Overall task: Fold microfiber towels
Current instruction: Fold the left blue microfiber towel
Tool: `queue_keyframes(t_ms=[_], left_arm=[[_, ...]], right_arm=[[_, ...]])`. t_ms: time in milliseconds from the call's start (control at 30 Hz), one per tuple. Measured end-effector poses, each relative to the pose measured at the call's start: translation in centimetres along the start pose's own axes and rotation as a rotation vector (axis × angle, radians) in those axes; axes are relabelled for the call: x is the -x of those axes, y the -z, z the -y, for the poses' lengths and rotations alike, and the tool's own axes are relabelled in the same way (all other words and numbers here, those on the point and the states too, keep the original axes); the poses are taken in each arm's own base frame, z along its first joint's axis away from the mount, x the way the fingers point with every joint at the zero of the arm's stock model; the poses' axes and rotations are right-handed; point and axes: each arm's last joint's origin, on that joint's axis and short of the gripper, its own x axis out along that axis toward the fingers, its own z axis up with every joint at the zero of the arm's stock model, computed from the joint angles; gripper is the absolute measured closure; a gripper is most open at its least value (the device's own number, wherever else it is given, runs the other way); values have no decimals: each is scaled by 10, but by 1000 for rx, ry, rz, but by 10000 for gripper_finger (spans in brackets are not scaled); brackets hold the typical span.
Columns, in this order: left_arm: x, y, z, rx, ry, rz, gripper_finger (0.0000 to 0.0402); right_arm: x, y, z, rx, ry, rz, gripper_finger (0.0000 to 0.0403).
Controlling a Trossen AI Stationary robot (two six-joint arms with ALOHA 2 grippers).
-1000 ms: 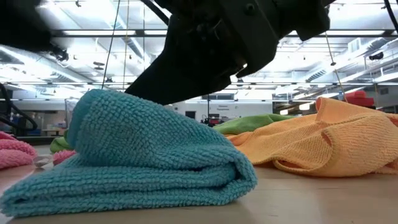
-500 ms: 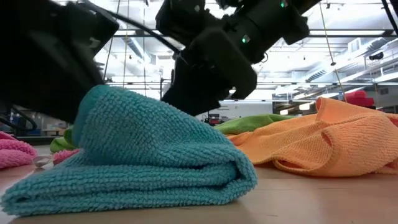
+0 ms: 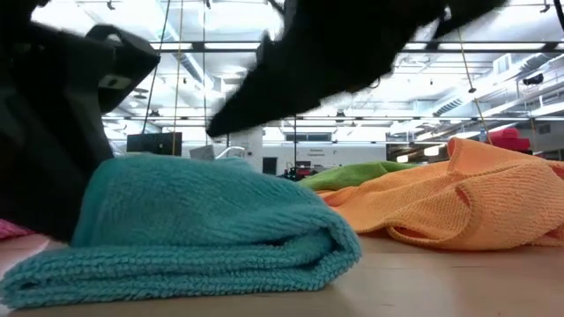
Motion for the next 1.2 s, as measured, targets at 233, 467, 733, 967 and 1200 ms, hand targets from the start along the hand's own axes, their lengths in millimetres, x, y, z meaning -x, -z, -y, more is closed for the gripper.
queue_keyframes(t_ms=[233,467,733,967,1200], left_arm=[[9,-5,1,-26,27,22,351],[34,-18,-6,-90,54,59,365],[20,-16,-36,-52,-152,-19,387],[1,-15,-63,-29,-231,-116,375],[-6,-8,-70,-106,-300,-175,370]], right_arm=[[1,-2,-31,16,-40,84,231],[-18,15,-41,4,20,83,231],[-18,16,-41,-34,23,82,231],[-19,39,-41,-80,29,29,231],[-17,44,-49,-56,32,35,231]])
